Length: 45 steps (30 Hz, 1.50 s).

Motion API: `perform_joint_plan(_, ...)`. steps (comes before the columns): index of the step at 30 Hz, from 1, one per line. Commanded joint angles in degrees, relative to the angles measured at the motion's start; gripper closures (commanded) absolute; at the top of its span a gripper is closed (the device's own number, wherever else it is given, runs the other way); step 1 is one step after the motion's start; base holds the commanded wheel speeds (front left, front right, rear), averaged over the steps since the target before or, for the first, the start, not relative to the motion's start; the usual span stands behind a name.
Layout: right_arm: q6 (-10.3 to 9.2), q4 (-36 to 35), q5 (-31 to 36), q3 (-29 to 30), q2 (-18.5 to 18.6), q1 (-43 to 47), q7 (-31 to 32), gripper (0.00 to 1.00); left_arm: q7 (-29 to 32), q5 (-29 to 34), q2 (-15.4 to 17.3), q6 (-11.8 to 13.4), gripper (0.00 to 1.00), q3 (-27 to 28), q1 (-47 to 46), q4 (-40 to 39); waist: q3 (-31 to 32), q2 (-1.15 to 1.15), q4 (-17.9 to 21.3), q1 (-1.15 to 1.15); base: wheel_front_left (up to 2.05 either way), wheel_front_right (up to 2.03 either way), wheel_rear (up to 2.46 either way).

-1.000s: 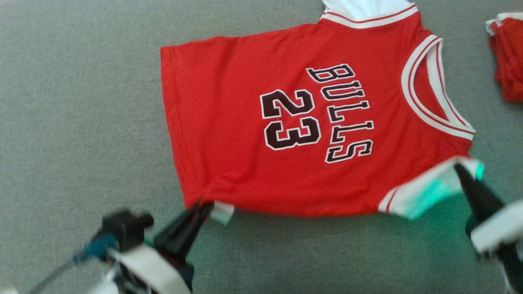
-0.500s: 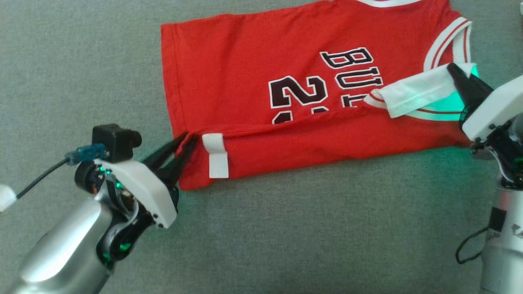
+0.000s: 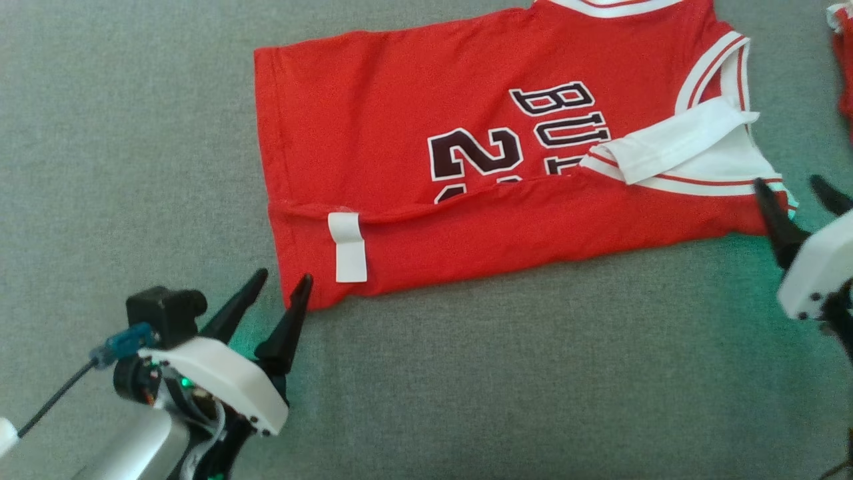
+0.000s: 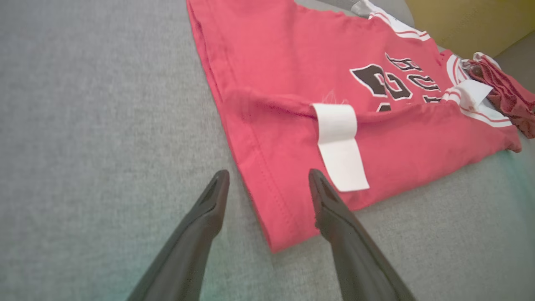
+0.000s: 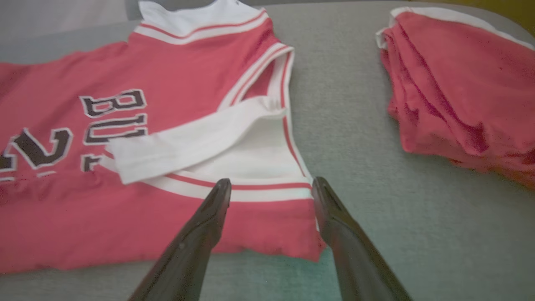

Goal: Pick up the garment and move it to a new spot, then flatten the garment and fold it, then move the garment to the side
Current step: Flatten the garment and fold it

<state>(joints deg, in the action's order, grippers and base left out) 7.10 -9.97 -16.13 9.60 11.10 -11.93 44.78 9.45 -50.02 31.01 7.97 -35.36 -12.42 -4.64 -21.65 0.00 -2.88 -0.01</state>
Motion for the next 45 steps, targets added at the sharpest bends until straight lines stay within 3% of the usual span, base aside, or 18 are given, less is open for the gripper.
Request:
perform_joint_plan(1, 0.39, -2.84, 1.03, -0.22, 1.61, -0.90, -0.61, 0.00, -0.61, -0.61, 1.13, 0.60, 0.00, 2.42, -0.94, -2.35, -0.87, 0.00, -0.16, 0.01, 0.00, 0.00, 0.00)
perform_joint_plan(9, 0.39, 1.01, 3.37, -0.56, 3.78, -1.65, 1.53, 0.00, 0.01, -1.30, -1.33, 0.27, 0.00, 1.05, -2.16, -0.26, -3.84, 0.00, -1.31, 0.01, 0.00, 0.00, 0.00)
perform_joint_plan(21, 0.39, 3.50, -1.19, -4.19, 6.80, 0.18, 8.78, 0.00, 4.92, -3.37, -2.69, -2.85, 0.00, -2.87, -3.14, 2.85, -4.96, 0.00, -1.51, 0.01, 0.00, 0.00, 0.00)
perform_joint_plan(22, 0.39, 3.86, -2.39, -4.60, 6.74, 0.43, 10.00, 0.00, 5.75, -3.86, -2.99, -3.92, 0.19, -3.67, -3.37, 2.97, -5.05, 0.00, -1.46, 0.01, 0.00, 0.00, 0.00)
perform_joint_plan(23, 0.39, 4.02, -3.04, -4.73, 6.61, 0.43, 10.45, 0.59, 5.90, -4.08, -3.23, -4.44, 1.00, -3.92, -3.57, 3.05, -4.97, 0.00, -1.45, 0.01, 0.00, 0.00, 0.00)
perform_joint_plan(24, 0.39, 4.18, -3.50, -4.66, 6.46, 0.38, 10.69, 1.00, 6.35, -4.17, -3.22, -5.03, 1.00, -4.33, -3.81, 3.32, -4.81, 0.00, -1.42, 0.01, 0.00, 0.00, 0.00)
perform_joint_plan(30, 0.39, 4.15, -7.19, -3.68, 5.65, 0.46, 11.54, 1.00, 7.01, -6.75, -2.15, -7.72, 1.00, -3.20, -4.60, 4.65, -2.03, 0.00, -1.11, 0.01, 0.00, 0.00, 0.00)
perform_joint_plan(33, 0.39, 2.49, -9.68, -3.29, 6.82, 2.63, 13.28, 1.00, 7.73, -9.28, 1.01, -8.43, 1.00, -1.01, -3.24, 2.94, 0.25, 0.00, -0.74, 0.01, 0.00, 0.00, 0.00)
perform_joint_plan(39, 0.39, -5.05, -16.62, -1.67, 11.24, 12.22, 20.74, 1.00, 10.53, -13.05, 10.38, -7.22, 1.00, 1.87, 4.47, -5.33, 2.89, 0.00, -0.23, 0.01, 0.00, 0.00, 0.00)
perform_joint_plan(43, 0.39, -7.92, -18.40, -0.14, 11.95, 17.93, 22.04, 1.00, 10.72, -14.92, 11.83, -5.71, 1.00, 1.33, 10.07, -9.47, 2.69, 0.00, -0.02, 0.01, 0.00, 0.00, 0.00)
perform_joint_plan(44, 0.39, -8.09, -18.21, -0.24, 11.81, 18.81, 21.65, 0.85, 10.40, -14.94, 11.46, -5.26, 1.00, 1.00, 10.96, -9.63, 2.54, 0.00, 0.00, 0.01, 0.00, 0.00, 0.00)
perform_joint_plan(45, 0.39, -8.16, -17.93, -0.52, 11.72, 19.45, 21.06, 0.60, 10.14, -14.53, 11.08, -4.81, 1.00, 0.54, 11.50, -9.48, 2.45, 0.00, 0.01, 0.01, 0.00, 0.00, 0.00)
